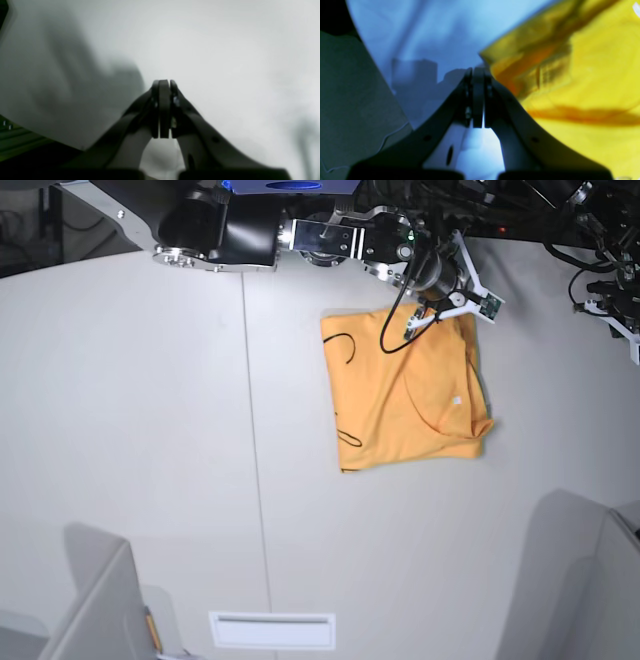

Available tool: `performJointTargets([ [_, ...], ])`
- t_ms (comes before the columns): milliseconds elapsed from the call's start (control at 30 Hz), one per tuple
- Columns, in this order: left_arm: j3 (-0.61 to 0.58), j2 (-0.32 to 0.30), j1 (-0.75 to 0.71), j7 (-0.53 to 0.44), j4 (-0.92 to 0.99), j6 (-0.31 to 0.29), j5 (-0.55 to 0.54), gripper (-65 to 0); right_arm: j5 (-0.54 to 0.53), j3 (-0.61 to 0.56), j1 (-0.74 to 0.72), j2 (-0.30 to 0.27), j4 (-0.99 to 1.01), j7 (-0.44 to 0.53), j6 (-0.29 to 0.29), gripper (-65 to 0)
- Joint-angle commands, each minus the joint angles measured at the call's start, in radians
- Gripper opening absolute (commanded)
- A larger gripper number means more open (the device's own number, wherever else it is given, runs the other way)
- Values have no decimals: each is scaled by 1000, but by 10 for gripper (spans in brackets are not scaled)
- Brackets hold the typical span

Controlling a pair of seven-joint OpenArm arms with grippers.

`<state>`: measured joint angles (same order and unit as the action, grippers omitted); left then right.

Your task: Fold the T-shirt properly

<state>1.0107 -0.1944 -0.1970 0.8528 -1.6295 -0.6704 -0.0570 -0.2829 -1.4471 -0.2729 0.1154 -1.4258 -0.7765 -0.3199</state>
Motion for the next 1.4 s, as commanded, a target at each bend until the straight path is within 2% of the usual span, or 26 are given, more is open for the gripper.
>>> performJointTargets([
  [0, 6, -24, 4, -16, -21, 4, -7, -650, -3, 6, -7, 23, -56, 2, 6, -650],
  [167, 6, -26, 4, -16, -22, 4, -7, -650, -3, 154, 40, -89, -281, -122, -23, -650],
  [267, 6, -26, 4, -16, -22, 4, -7, -650, -3, 200, 57, -136, -387, -148, -31, -650],
  [367, 6, -23, 4, -16, -24, 4, -7, -650, -3, 248, 44, -130, -321, -131, -31, -650],
  [467, 4, -20, 4, -16, -36, 4, -7, -650, -3, 265, 11, -98, -204, -54, -28, -650],
  [633, 1, -18, 4, -16, -51, 4, -7, -650, -3, 256, 5, -23, -43, 12, -23, -650],
  [767, 0, -18, 4, -16, -51, 4, -7, -650, -3, 133, -13, 28, 41, 64, -23, -650],
  [900, 0, -18, 4, -14, -50, 4, -7, -650, -3, 55, -15, 37, 72, 177, -23, -650],
  [967, 1, -18, 3, -14, -41, 4, -7, -650, -3, 36, -15, 37, 69, 205, -23, -650],
  [1067, 0, -18, 3, -14, -41, -1, -8, -650, -3, 39, -15, 33, 24, 180, -25, -650],
  [1200, 0, -4, 26, -13, -47, -2, -8, -650, -2, 44, -16, -4, -143, 79, -32, -650],
  [1300, -2, 22, 23, -11, -74, -4, -8, -650, 30, 136, -10, -30, -241, -5, -66, -650],
  [1367, -8, 59, 18, -11, -111, -28, -37, -650, 70, 208, -2, -47, -269, -51, -81, -650],
])
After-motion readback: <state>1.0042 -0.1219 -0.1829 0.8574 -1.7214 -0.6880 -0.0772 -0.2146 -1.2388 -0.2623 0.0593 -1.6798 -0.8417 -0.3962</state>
